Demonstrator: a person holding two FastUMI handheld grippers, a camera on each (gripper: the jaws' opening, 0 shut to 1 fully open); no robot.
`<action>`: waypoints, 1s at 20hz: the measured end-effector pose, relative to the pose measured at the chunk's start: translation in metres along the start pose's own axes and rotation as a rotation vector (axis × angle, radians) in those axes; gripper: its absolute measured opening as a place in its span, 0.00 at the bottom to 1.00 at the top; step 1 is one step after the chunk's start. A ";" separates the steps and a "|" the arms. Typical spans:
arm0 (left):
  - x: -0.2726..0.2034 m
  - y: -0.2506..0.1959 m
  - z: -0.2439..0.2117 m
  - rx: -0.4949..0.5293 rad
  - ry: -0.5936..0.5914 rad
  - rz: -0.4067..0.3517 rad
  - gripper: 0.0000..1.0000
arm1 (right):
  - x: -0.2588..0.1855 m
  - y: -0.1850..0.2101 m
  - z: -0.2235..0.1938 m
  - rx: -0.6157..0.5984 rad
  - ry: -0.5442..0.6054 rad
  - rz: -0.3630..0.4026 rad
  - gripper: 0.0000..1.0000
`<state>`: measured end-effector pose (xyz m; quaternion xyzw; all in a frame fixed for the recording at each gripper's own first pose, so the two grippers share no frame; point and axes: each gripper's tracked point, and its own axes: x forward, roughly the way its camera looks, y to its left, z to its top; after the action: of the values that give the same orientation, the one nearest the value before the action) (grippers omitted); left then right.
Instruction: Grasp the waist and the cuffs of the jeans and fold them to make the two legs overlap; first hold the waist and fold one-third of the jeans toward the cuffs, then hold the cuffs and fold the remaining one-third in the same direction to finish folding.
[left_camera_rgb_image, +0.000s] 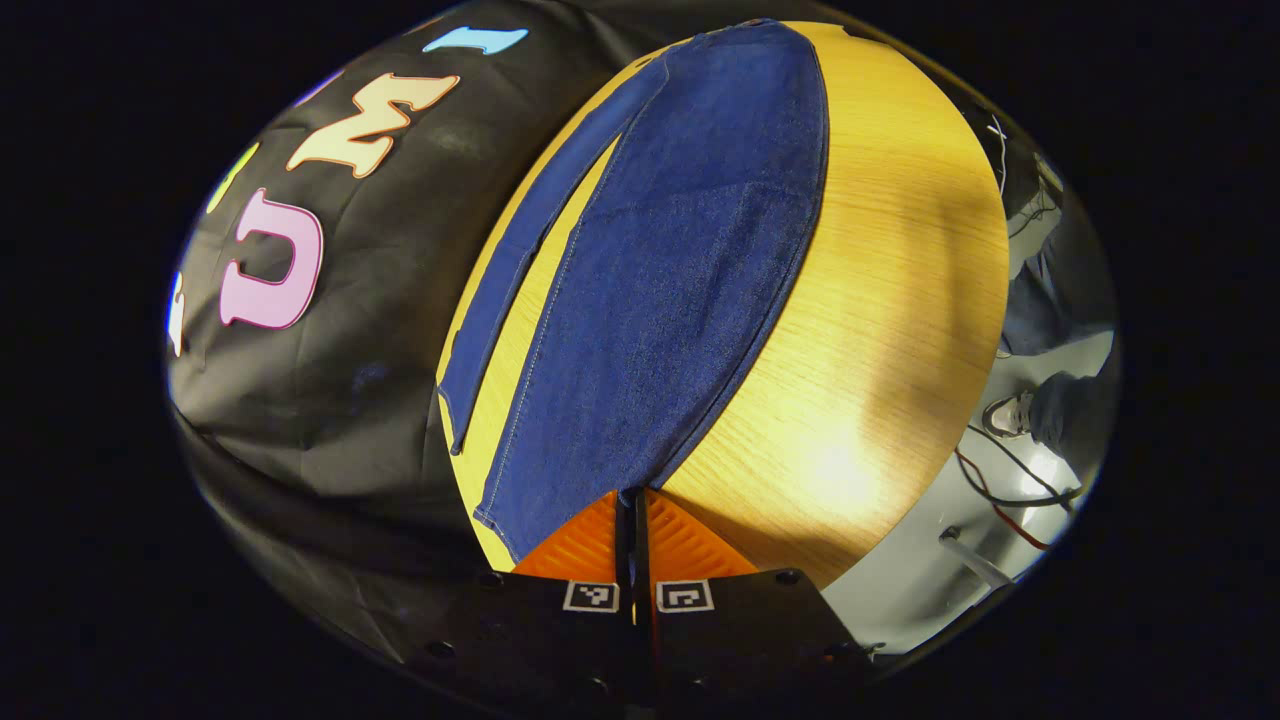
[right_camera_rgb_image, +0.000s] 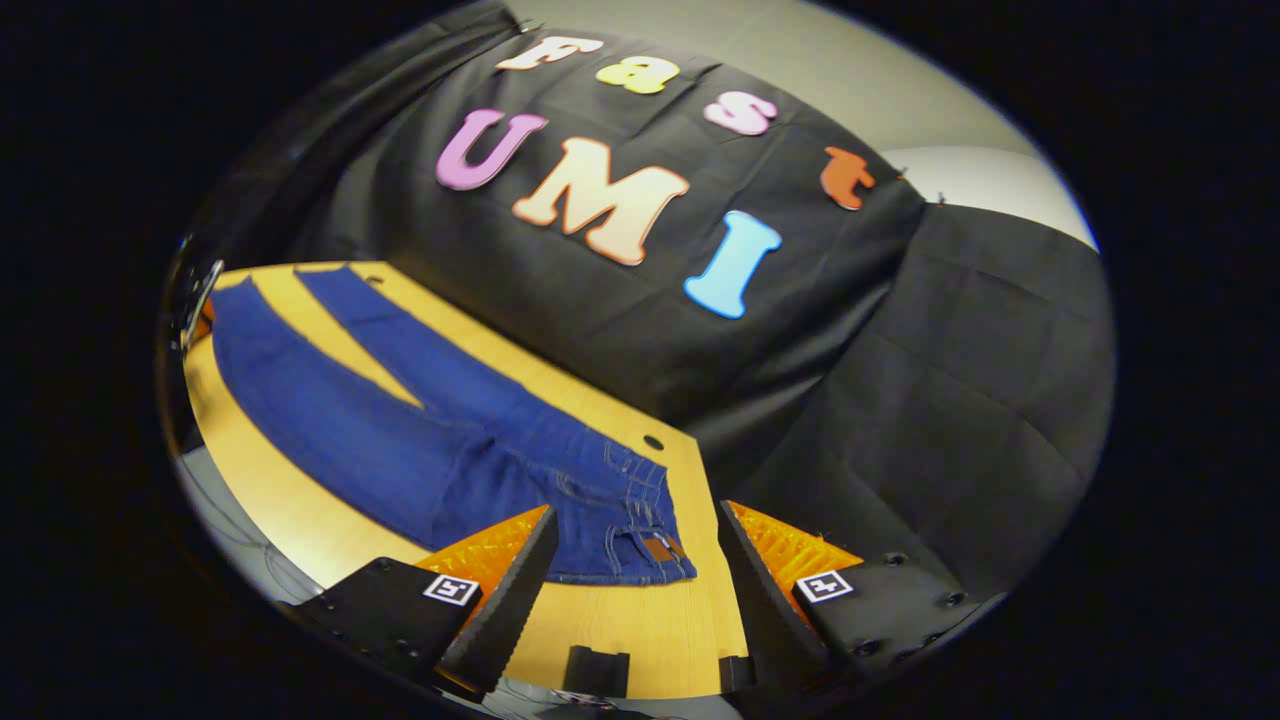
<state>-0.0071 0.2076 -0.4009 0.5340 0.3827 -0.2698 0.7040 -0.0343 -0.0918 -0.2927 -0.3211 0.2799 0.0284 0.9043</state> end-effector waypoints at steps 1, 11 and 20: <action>0.001 0.000 0.000 -0.004 0.007 -0.003 0.00 | 0.009 0.003 -0.014 -0.035 0.023 0.019 0.99; 0.002 0.001 -0.003 -0.019 0.072 -0.009 0.00 | 0.085 0.057 -0.102 -0.500 0.165 0.273 0.99; 0.003 0.002 -0.007 -0.025 0.101 -0.007 0.00 | 0.131 0.069 -0.122 -0.662 0.263 0.338 0.90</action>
<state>-0.0054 0.2151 -0.4036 0.5369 0.4229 -0.2401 0.6894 0.0006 -0.1270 -0.4777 -0.5456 0.4179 0.2245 0.6909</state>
